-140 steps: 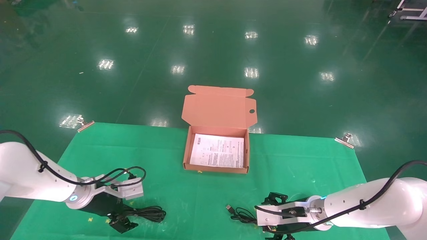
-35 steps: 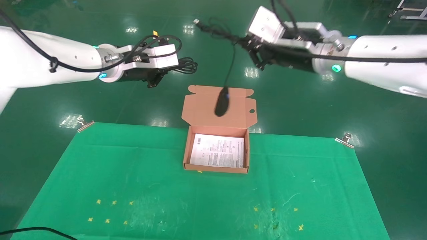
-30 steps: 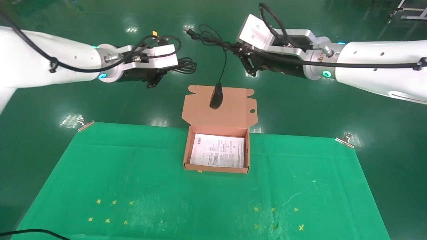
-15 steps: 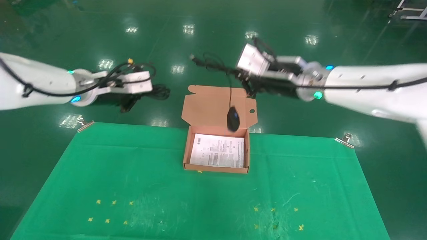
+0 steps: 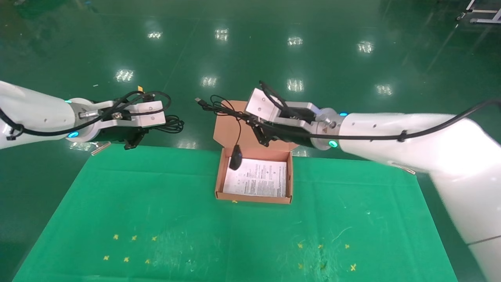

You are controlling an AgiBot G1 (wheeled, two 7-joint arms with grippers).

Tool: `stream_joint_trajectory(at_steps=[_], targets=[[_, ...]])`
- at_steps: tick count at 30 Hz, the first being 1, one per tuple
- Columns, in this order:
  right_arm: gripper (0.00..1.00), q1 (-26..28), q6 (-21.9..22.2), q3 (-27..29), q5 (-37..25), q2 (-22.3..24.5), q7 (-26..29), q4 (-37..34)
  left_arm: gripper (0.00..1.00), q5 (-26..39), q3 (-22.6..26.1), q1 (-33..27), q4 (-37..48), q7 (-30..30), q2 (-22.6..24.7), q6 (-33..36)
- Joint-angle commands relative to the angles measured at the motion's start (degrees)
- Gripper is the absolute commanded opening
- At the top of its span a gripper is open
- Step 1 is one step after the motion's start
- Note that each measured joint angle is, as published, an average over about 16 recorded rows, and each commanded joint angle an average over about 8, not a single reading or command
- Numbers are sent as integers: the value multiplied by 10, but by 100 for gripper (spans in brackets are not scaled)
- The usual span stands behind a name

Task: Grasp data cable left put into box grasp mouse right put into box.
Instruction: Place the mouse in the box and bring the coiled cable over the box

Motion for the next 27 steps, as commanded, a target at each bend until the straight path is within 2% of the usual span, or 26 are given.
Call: stream_joint_trajectory(at_steps=[1, 9, 10, 17, 18, 27], targets=[[0, -8, 7, 1, 2, -7, 6, -6, 0, 4, 0, 2, -8, -6, -2, 3], [0, -21, 17, -6, -14, -15, 32, -64, 0, 7, 0, 4, -14, -11, -3, 5], [6, -22, 17, -6, -15, -17, 33, -70, 0, 7, 0, 4, -14, -12, -3, 5], [93, -25, 13, -9, -12, -25, 33, -96, 0, 7, 1, 4, -16, -12, -3, 6], [100, -25, 12, -9, -12, -26, 34, -98, 0, 7, 1, 5, -16, -12, -3, 6], [100, -33, 4, -9, -7, -20, 34, -97, 0, -3, 4, 20, -14, -9, 8, -5]])
